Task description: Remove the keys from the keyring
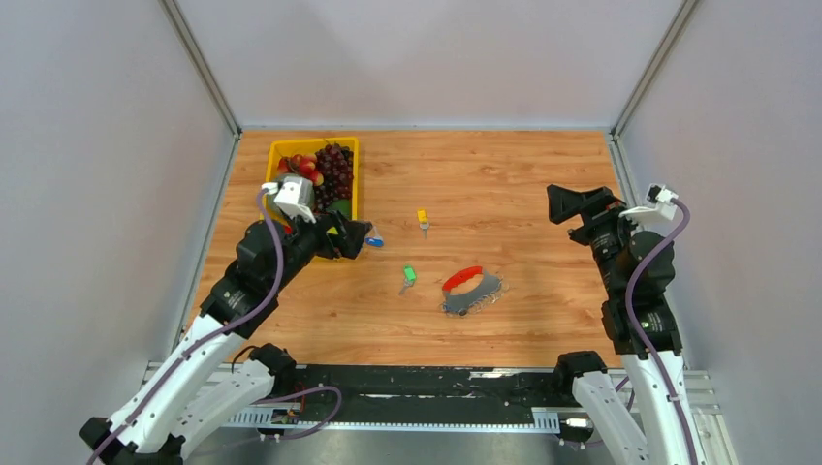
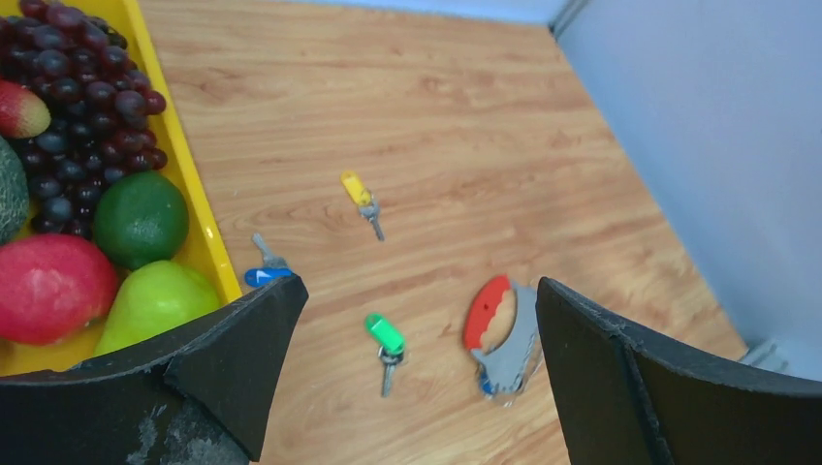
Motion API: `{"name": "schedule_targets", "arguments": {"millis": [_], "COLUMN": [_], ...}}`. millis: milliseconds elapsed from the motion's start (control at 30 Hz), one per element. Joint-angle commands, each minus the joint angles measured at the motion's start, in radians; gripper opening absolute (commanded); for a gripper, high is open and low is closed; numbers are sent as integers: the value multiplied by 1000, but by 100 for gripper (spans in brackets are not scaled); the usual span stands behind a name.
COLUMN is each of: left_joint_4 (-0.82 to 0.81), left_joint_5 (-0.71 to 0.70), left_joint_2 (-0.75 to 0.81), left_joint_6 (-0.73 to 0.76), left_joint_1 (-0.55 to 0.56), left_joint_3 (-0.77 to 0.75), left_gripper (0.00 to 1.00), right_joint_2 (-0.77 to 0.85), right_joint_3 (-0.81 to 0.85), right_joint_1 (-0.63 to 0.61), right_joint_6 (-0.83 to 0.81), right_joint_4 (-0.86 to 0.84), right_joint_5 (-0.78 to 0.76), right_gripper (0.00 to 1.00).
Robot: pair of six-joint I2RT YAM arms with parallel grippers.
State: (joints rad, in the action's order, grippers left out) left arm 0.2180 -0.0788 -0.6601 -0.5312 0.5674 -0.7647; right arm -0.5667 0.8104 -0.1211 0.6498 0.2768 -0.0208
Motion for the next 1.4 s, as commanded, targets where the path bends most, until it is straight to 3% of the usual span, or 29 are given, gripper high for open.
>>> {"name": "schedule_targets", "arguments": {"millis": [0,133,400,567,667,900,1133,1367], "left_joint_4": [117,226,132,177,97,-76,-36,-22], "left_joint_5": [152,194,401,220,224,148,-44,-78], "left_joint_2": [-130,-258,-444,-629,-713,-916,-1090,-1167], "left_joint_6": [229,237,105,143,87,104,239,291], "left_joint_1": [-3,-3,23,173,234,272,390,442], "left_joint_3": [-158,-263,-202,-252,-262,-258,-403,-470], "left_gripper": [100,100,100,100,100,97,94,92], "right_joint_2": [1,-9,-86,-167,-198,-236,-214,-196], "right_joint_3": [-20,-45,-67,-59,-65,-41,-42,-47], "right_joint_1": [2,2,2,1,2,2,1,2], "right_joint_6": [-39,-3,-70,-88,-83,-121,-139,-139], "right_joint_4": [-22,-22,-11,53,57,56,56,55], "right_joint_5": [-52,-141,-60,-6,22,89,83,104], "right_gripper": [100,100,100,100,100,100,100,100]}}
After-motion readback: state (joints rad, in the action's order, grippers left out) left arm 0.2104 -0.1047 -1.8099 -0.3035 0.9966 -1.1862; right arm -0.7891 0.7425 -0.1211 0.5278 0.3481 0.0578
